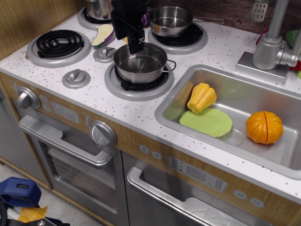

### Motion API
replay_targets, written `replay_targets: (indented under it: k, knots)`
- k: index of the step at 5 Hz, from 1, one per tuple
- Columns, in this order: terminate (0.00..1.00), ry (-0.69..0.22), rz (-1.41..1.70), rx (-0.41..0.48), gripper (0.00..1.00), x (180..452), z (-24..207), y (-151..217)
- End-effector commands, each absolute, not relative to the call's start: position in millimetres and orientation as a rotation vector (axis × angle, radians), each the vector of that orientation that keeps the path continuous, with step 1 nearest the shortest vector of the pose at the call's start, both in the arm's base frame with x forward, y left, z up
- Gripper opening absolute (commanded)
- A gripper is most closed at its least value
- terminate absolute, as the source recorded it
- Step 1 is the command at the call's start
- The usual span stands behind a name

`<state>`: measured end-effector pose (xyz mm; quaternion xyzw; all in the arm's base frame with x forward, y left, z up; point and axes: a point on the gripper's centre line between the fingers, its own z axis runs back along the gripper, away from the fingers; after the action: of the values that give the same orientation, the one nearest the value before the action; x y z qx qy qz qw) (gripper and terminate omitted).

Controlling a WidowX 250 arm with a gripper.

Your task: Pick up pan from stove

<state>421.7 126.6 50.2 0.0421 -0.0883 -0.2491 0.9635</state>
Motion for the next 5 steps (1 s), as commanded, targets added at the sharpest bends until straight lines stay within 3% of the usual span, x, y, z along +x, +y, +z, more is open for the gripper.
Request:
replay_targets:
  k: [1, 2, 3, 5]
  knots:
    - [0.0, -0.225, -0.493, 0.04, 1.0, 429.2, 63.2, 142.8]
    - [0.0, -0.215, -0.489, 0.009, 1.0, 432.3, 61.0, 146.0]
    - [0.0, -0.221, -0.484, 0.016, 0.0, 432.0, 60.2, 146.1]
    - [0.0, -0.233, -0.468, 0.035, 0.0, 427.5, 61.2, 141.0]
